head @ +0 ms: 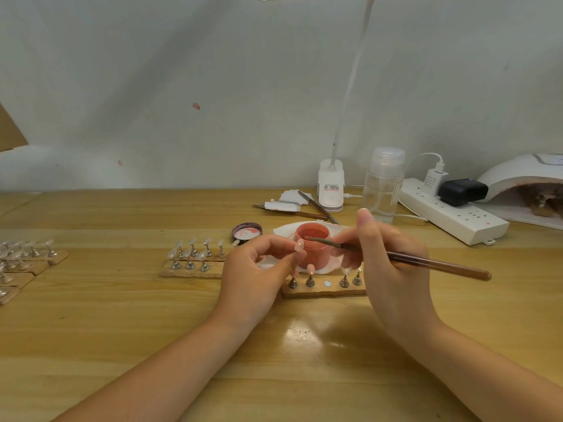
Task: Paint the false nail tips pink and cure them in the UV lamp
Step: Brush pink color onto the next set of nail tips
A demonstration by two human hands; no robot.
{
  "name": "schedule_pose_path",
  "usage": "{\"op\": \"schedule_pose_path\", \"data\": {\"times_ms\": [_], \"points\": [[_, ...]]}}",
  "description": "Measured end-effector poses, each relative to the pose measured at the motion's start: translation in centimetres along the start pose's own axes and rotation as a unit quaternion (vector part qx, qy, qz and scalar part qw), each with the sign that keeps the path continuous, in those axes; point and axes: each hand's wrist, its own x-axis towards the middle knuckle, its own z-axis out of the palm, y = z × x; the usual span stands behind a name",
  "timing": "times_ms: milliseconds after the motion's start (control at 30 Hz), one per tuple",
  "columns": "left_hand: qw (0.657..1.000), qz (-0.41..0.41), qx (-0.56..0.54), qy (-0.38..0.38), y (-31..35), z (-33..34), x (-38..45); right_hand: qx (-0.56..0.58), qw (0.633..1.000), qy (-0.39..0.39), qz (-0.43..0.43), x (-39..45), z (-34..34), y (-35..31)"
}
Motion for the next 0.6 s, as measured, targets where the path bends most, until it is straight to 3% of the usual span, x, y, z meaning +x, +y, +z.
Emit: {"op": "schedule_pose_path", "data": {"times_ms": [267,400,600], "points": [[1.0,0.006,0.0,-0.002,0.03,-0.06,0.01,-0.008,1.0,0.003,-0.007,-0.05,-0.23,0.27],[1.0,0.003,0.024,-0.004,-0.02,-0.15,-0.03,-0.026,0.999,-0.035,-0.016,0.11,-0.1,0.16],[1.0,-0.006,0.028,-0.001,0.23,-0.13,-0.03,-0.016,0.999,-0.007,-0.028,0.07,-0.34,0.29]]}}
